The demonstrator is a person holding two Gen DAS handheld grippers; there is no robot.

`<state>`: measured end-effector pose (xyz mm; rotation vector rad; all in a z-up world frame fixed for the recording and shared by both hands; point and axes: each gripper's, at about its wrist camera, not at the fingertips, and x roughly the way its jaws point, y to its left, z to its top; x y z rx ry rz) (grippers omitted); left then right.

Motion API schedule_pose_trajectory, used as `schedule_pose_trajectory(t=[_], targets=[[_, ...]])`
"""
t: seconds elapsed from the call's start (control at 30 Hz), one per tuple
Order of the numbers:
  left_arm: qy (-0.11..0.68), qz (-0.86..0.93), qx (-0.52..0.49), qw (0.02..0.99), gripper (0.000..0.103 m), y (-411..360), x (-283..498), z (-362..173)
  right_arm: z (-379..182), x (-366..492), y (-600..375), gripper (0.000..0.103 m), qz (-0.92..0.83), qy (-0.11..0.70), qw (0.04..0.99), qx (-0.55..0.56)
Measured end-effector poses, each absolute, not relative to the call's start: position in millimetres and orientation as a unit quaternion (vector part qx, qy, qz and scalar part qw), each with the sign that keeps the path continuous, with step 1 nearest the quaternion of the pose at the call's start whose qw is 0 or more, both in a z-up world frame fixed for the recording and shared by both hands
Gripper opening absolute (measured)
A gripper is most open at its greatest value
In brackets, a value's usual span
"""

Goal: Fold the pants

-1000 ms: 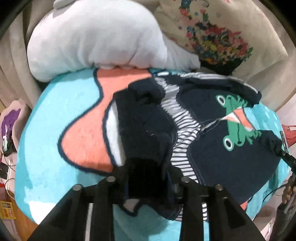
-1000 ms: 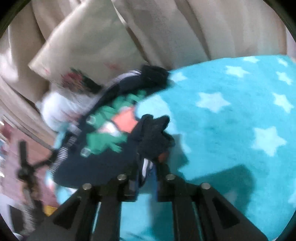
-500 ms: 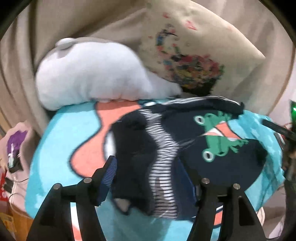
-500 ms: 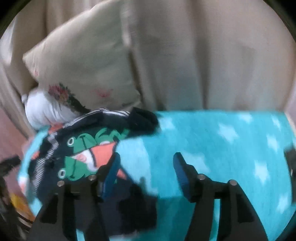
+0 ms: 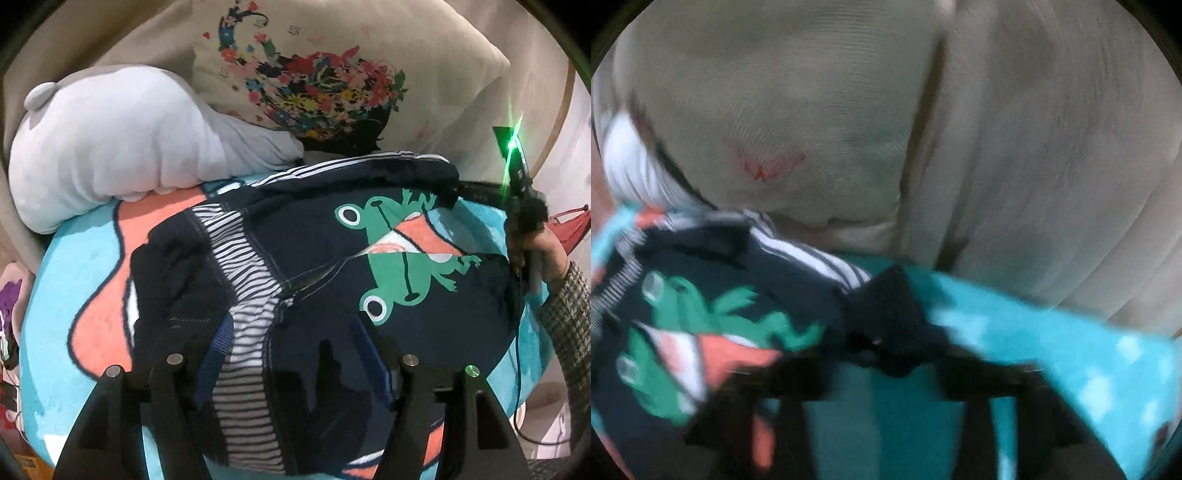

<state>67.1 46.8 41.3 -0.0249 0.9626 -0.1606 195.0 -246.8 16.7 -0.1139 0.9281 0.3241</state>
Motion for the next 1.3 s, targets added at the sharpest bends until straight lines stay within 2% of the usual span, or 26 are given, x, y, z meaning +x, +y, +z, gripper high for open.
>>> schedule_pose_trajectory(t=[0.27,0.43,0.7,0.87,1.1,1.13,1.17,1.2,1.23,1.3], targets=[[0.457,-0.122,0.015,0.881,0.070,11,86,58,54,168,-300,0.012,0.207,0.458,0.855,0.128],[0.433,-0.180,0.063,0.881,0.070,-38,104,72,78,138,-316,0.012,0.228,0.451,0.847,0.164],[0.445,-0.213,0.027,0.870,0.070,-77,143,59,49,125,-314,0.012,0.176,0.469,0.856,0.127],[0.428,-0.216,0.086,0.873,0.072,-108,162,57,38,119,-310,0.012,0.176,0.469,0.857,0.120],[0.467,-0.227,0.131,0.844,0.072,-153,213,25,24,130,-323,0.016,0.142,0.472,0.863,0.114],[0.473,-0.221,0.137,0.842,0.070,-157,219,21,22,130,-325,0.022,0.132,0.474,0.864,0.111],[0.477,-0.216,0.136,0.841,0.053,-159,223,19,21,130,-327,0.026,0.126,0.476,0.863,0.112],[0.484,-0.215,0.129,0.839,0.034,-159,226,16,19,130,-329,0.037,0.123,0.478,0.862,0.115],[0.493,-0.222,0.119,0.833,0.032,-160,227,13,18,130,-331,0.047,0.122,0.479,0.861,0.119],[0.491,-0.220,0.125,0.834,0.032,-163,228,10,16,130,-335,0.049,0.126,0.479,0.860,0.126]])
